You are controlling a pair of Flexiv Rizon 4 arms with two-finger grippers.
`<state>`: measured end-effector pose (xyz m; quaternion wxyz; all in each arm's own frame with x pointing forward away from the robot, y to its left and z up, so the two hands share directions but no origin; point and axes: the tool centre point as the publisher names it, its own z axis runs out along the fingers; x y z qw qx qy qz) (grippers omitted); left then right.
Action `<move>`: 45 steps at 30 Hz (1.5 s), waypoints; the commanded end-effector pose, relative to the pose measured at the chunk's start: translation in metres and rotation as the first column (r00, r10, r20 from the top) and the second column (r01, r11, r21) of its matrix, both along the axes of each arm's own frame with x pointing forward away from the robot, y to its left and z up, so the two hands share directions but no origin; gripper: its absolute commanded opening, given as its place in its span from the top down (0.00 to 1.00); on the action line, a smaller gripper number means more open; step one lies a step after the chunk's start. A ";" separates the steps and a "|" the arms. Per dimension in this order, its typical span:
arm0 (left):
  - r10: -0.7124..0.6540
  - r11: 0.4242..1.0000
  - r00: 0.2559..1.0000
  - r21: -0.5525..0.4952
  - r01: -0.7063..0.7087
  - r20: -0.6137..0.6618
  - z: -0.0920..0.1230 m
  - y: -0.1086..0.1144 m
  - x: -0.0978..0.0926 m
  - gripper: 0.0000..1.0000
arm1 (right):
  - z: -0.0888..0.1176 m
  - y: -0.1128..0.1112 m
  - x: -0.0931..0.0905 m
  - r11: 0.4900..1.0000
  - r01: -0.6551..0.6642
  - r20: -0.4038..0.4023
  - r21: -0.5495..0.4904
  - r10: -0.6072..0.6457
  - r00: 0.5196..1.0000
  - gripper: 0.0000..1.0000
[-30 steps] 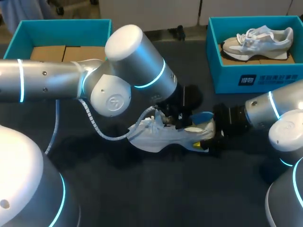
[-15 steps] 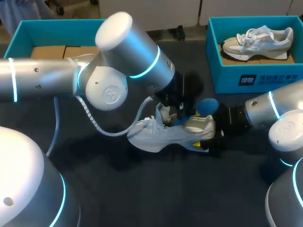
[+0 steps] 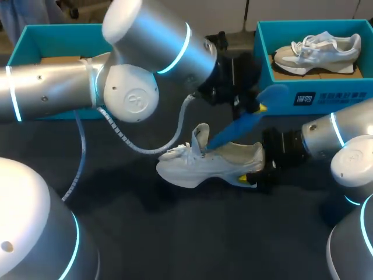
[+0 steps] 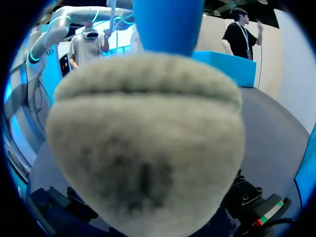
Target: Take the shoe out of the shoebox, open the shoe tongue, remove and reinsert the insole, then place the shoe into the shoebox
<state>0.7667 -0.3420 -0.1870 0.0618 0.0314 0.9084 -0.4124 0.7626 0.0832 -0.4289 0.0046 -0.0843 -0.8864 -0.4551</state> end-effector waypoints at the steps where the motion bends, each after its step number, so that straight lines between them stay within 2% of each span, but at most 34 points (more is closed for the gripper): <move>1: 0.024 0.998 1.000 -0.064 -0.024 -0.008 0.025 0.006 -0.005 1.00 | -0.003 0.002 0.000 1.000 0.002 -0.001 -0.006 -0.002 1.000 1.00; 6: 0.020 0.987 0.999 -0.156 -0.025 -0.031 0.056 -0.001 -0.009 1.00 | -0.003 0.002 0.000 1.000 0.002 -0.001 -0.006 -0.002 1.000 1.00; 12: -0.003 0.971 0.999 -0.239 -0.009 -0.050 0.083 -0.008 -0.016 1.00 | -0.003 0.002 0.000 1.000 0.002 -0.001 -0.006 -0.002 1.000 1.00; 17: -0.119 0.945 0.988 -0.318 0.081 -0.101 0.101 -0.009 -0.015 1.00 | -0.003 0.002 0.000 1.000 0.002 -0.001 -0.006 -0.002 1.000 1.00; 39: -0.119 0.945 0.988 -0.318 0.081 -0.101 0.101 -0.009 -0.015 1.00 | -0.003 0.002 0.000 1.000 0.002 -0.001 -0.006 -0.002 1.000 1.00; 45: -0.023 0.951 0.950 -0.299 -0.075 -0.313 0.119 -0.022 -0.015 1.00 | -0.003 0.002 0.000 1.000 0.002 -0.001 -0.006 -0.002 1.000 1.00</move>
